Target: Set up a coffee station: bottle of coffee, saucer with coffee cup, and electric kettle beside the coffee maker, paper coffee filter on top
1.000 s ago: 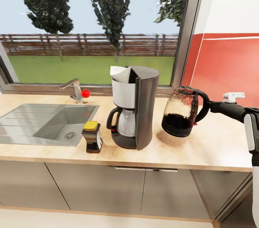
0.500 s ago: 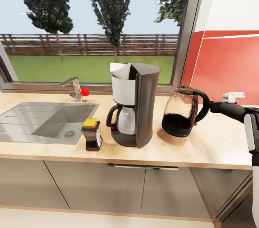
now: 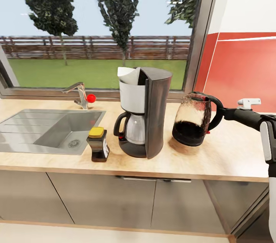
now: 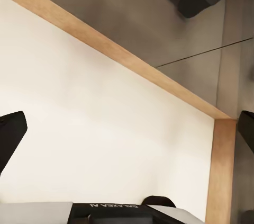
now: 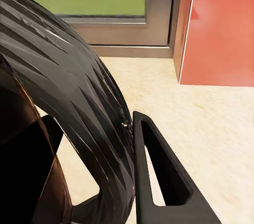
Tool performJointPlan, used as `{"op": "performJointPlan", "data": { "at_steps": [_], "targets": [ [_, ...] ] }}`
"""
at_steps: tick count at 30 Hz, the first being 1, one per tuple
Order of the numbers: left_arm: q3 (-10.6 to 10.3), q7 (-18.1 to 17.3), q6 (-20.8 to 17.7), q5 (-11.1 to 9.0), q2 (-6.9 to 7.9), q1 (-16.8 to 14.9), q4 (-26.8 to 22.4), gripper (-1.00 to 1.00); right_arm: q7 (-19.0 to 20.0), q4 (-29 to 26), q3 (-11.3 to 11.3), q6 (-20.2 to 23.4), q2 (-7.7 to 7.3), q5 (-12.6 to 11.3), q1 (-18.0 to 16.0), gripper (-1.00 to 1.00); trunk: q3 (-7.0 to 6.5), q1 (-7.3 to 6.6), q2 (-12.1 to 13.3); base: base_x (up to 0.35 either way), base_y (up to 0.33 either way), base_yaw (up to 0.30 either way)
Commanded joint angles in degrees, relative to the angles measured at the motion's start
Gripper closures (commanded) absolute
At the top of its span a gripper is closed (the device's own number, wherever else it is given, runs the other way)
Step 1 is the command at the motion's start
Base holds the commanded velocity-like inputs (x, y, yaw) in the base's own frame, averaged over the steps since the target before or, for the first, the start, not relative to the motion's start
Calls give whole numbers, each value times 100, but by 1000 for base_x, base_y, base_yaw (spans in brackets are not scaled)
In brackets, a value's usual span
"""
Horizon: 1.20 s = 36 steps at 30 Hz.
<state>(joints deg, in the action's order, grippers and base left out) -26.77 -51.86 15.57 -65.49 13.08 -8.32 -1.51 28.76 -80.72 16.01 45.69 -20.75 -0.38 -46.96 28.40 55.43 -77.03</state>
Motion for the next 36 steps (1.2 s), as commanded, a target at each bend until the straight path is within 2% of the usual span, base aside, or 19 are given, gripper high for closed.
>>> {"op": "performJointPlan", "data": {
  "at_steps": [1,28,36],
  "targets": [
    [-48,-8,34,-34,1,-3,1,-100,27,-5,8,37,1,-27,-7,100,6,1,-4,39,22,0],
    [-48,0,34,-34,1,-3,1,-100,33,-5,15,37,1,-32,-7,100,8,1,-4,67,36,0],
    [-48,0,32,-34,1,-1,1,-100,33,-5,17,37,1,-33,-7,100,60,1,-4,3,1,0]
  ]
}}
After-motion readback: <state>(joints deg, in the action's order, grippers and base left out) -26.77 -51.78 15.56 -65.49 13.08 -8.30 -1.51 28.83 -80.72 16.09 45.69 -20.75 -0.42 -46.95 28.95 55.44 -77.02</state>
